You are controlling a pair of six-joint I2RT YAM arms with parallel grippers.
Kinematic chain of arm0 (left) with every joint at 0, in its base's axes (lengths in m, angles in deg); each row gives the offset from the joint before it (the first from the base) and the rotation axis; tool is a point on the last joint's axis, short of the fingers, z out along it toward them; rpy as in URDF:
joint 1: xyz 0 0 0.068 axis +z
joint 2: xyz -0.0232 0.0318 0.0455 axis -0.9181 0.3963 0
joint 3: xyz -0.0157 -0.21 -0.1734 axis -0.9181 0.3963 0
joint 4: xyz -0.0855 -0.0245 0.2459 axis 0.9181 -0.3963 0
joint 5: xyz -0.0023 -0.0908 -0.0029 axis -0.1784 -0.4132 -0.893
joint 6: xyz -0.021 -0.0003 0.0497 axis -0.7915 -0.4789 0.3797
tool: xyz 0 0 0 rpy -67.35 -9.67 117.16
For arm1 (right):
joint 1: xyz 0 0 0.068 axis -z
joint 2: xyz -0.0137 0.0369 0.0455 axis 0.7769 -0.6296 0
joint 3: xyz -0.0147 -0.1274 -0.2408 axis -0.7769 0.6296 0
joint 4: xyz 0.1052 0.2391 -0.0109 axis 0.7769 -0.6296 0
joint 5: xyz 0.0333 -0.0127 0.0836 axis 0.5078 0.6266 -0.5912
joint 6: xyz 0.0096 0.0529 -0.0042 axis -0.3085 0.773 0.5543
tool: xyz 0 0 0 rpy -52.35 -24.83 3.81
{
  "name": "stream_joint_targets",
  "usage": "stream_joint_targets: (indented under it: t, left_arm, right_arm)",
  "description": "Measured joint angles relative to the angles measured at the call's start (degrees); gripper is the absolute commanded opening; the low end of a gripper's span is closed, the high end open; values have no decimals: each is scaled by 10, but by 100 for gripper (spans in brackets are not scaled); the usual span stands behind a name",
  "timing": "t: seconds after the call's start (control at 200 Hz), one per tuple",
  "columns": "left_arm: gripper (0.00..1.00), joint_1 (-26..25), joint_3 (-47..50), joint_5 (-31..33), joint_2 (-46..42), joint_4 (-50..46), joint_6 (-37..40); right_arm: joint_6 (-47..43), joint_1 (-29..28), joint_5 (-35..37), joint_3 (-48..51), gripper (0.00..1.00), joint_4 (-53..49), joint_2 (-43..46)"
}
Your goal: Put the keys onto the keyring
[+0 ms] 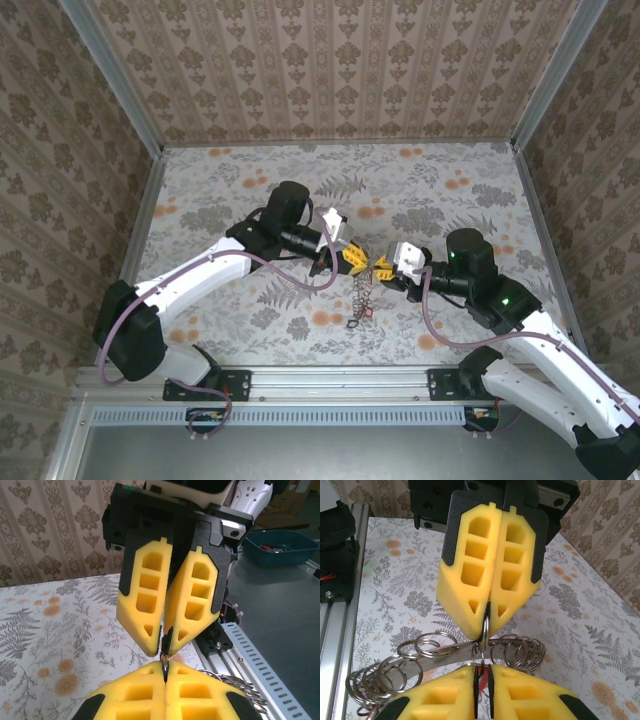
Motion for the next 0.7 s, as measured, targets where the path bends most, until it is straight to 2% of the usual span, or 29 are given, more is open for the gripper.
stream_joint_targets:
  t: [0.225, 0.345, 0.515, 0.645, 0.7]
  left_arm:
    - [0, -1, 5, -5, 0, 29, -19]
    - [0, -2, 16, -5, 0, 55, -35]
    - [0, -4, 25, 0, 0, 79, -53]
    - [0, -6, 27, 2, 0, 101, -65]
    - [0, -9, 27, 2, 0, 106, -68]
  right_arm:
    - [4, 1, -10, -7, 2, 1, -23]
    - [10, 1, -18, -8, 1, 4, -29]
    - [19, 2, -25, -7, 8, 6, -36]
    - [26, 4, -23, -7, 18, 14, -30]
    - [28, 4, -24, -5, 19, 23, -22]
